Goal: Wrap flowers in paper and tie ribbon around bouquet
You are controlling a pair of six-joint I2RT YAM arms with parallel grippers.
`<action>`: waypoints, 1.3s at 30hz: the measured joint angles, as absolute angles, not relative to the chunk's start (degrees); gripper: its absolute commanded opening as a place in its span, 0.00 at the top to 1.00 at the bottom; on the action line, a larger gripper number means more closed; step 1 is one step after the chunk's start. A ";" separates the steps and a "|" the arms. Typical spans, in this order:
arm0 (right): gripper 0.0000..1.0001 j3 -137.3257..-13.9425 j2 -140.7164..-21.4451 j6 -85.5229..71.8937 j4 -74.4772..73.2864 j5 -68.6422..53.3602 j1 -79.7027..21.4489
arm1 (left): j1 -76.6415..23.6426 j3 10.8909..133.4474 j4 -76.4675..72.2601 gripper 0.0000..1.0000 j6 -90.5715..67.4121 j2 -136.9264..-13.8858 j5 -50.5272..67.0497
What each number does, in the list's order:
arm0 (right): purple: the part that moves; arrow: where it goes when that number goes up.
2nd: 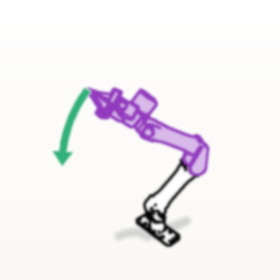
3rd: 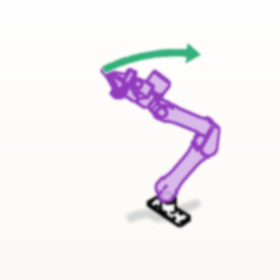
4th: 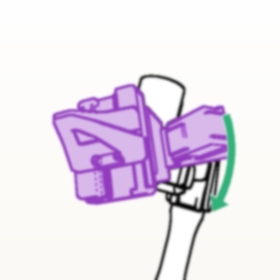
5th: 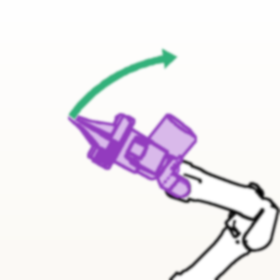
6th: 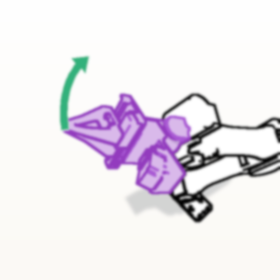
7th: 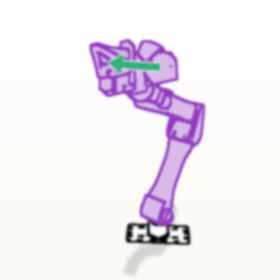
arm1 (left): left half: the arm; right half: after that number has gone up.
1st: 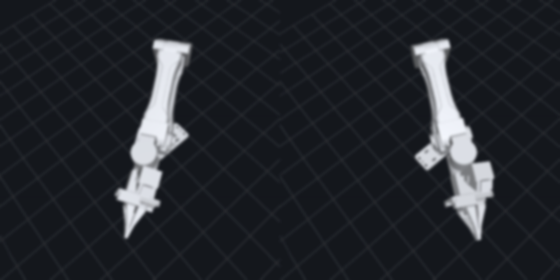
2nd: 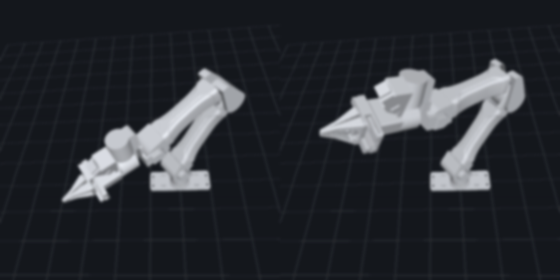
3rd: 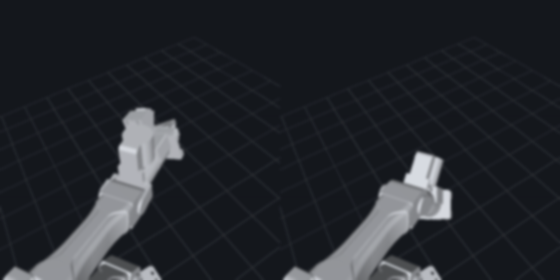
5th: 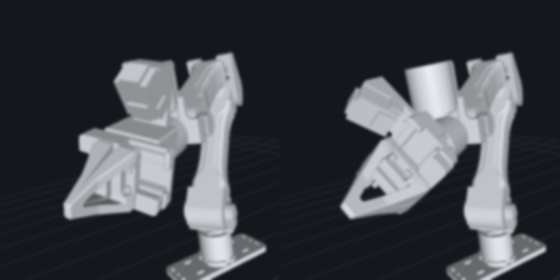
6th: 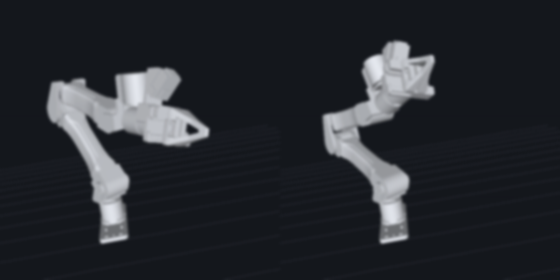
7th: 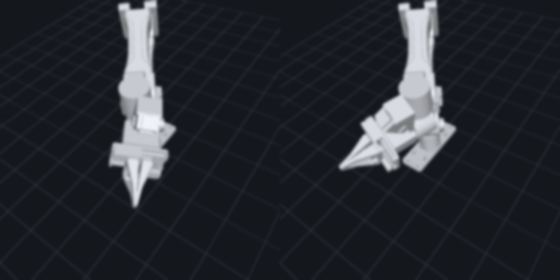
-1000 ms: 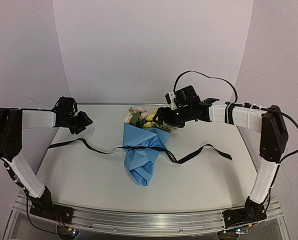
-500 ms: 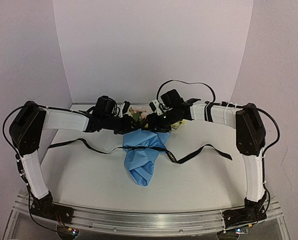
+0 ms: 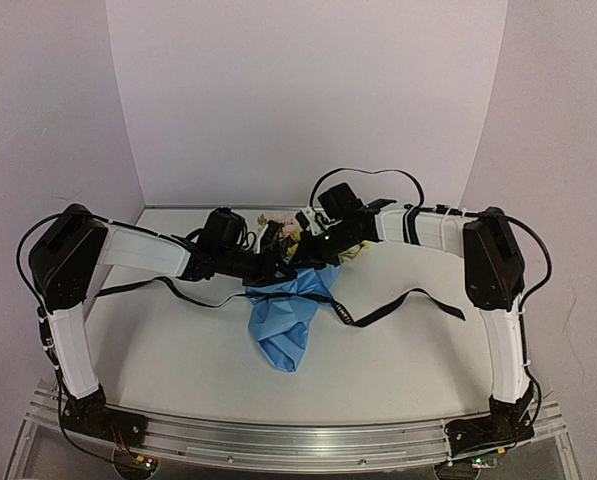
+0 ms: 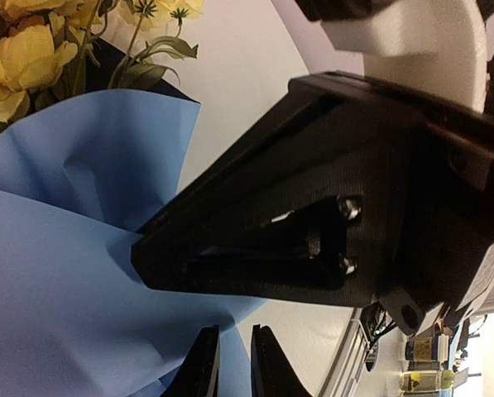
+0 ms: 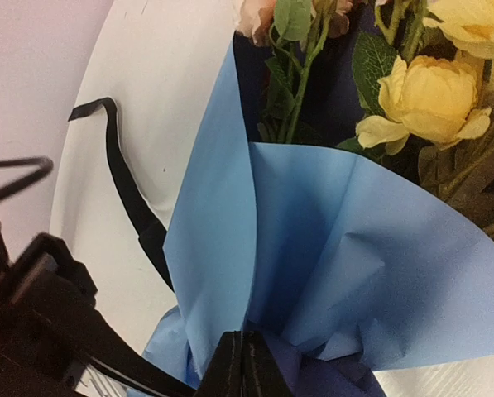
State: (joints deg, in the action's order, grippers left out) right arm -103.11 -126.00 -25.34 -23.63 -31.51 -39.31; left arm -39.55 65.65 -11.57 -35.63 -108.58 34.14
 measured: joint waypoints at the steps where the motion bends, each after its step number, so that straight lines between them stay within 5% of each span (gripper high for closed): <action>1: 1.00 -103.52 -126.19 -25.66 -23.66 -31.59 -39.31 | -39.73 65.35 -11.59 0.87 -35.62 -108.59 34.48; 24: 0.97 -111.56 -132.25 -28.92 -23.85 -24.36 -39.16 | -40.99 65.67 -5.87 0.97 -33.87 -115.25 32.72; 26: 0.89 -111.74 -132.25 -28.94 -23.84 -22.90 -39.16 | -40.99 65.67 -5.88 0.97 -33.85 -115.37 32.57; 31: 0.43 -111.71 -132.20 -28.49 -23.83 -18.23 -38.76 | -41.07 65.70 -5.54 0.97 -33.85 -115.46 32.23; 39: 0.23 -102.40 -122.95 -26.56 -24.40 -13.64 -37.89 | -41.10 66.43 -4.47 0.98 -33.87 -115.59 31.97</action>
State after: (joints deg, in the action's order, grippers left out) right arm -102.40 -122.95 -26.56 -24.40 -13.64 -37.89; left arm -41.10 66.43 -4.47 -33.87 -115.59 31.97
